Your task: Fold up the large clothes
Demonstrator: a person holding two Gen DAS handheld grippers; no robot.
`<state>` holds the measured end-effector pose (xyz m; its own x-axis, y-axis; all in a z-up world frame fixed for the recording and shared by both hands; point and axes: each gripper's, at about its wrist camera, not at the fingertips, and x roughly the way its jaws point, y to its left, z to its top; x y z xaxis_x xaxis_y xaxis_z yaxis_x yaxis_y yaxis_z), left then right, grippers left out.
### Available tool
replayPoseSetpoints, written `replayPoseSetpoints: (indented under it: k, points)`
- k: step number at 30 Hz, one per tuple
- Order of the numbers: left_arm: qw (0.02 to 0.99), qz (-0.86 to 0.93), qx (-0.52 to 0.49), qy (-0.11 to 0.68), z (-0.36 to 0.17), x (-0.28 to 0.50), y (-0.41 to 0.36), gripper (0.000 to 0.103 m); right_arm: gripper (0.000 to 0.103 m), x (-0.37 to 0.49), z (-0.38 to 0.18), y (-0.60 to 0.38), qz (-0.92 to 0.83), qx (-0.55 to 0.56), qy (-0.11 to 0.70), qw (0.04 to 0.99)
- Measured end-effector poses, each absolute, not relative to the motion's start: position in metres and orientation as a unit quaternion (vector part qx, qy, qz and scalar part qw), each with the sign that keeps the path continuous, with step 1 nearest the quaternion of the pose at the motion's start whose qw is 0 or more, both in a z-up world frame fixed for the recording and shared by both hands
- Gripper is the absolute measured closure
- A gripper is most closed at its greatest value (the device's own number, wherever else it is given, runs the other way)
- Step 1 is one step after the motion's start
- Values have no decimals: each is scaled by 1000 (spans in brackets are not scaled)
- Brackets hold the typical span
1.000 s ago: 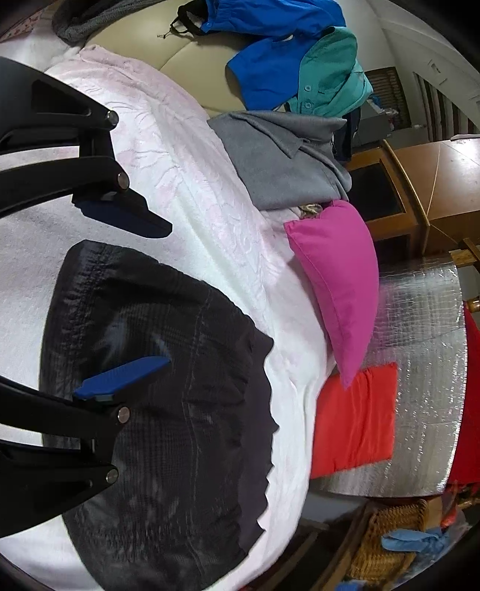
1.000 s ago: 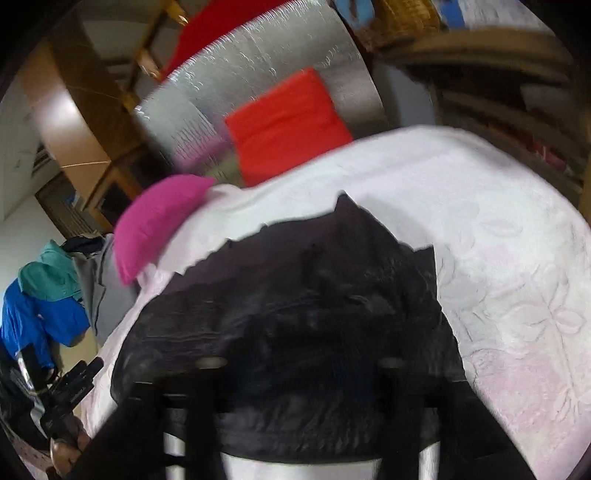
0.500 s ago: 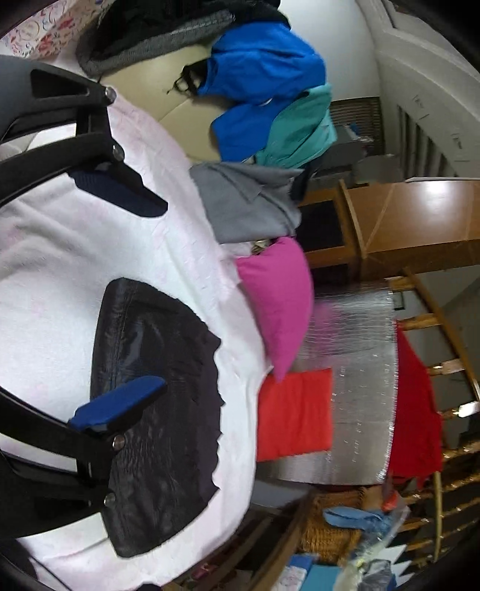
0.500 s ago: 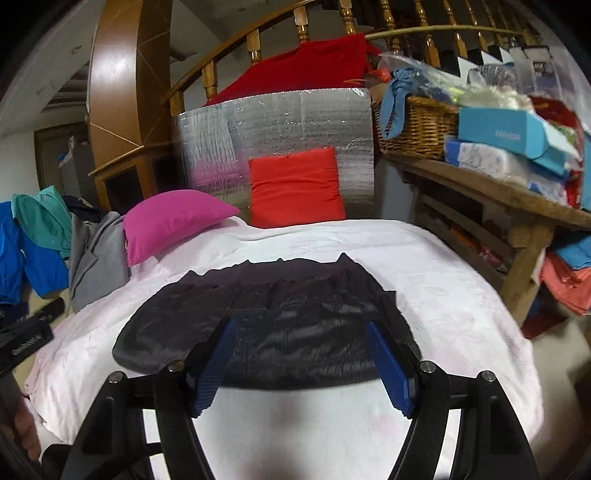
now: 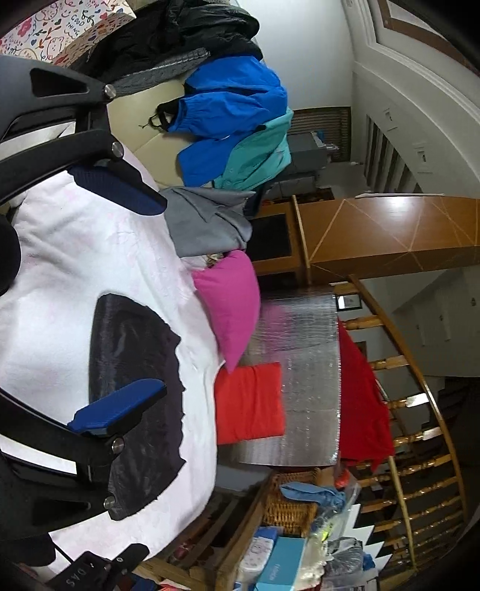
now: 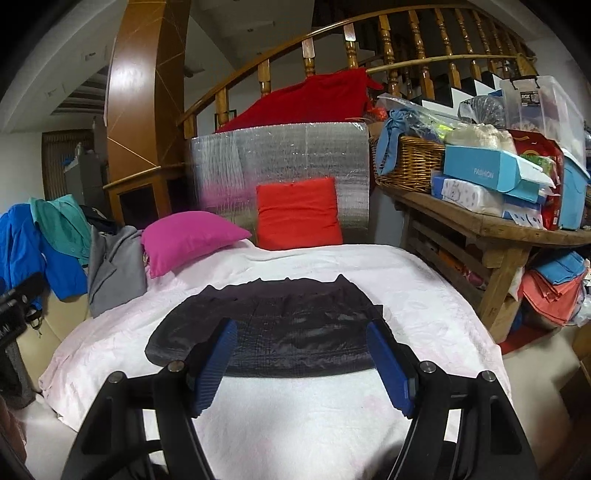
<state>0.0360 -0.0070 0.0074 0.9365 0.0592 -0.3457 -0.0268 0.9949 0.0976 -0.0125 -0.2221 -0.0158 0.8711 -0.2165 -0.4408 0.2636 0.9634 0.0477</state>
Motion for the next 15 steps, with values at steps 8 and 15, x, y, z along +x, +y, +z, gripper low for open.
replayPoseSetpoints:
  k: [8, 15]
  points:
    - [986, 7, 50, 159, 21, 21, -17, 11, 27, -27, -4, -226, -131, 58, 202, 969]
    - [985, 1, 53, 163, 20, 18, -24, 6, 27, -27, -5, -225, -131, 59, 206, 968]
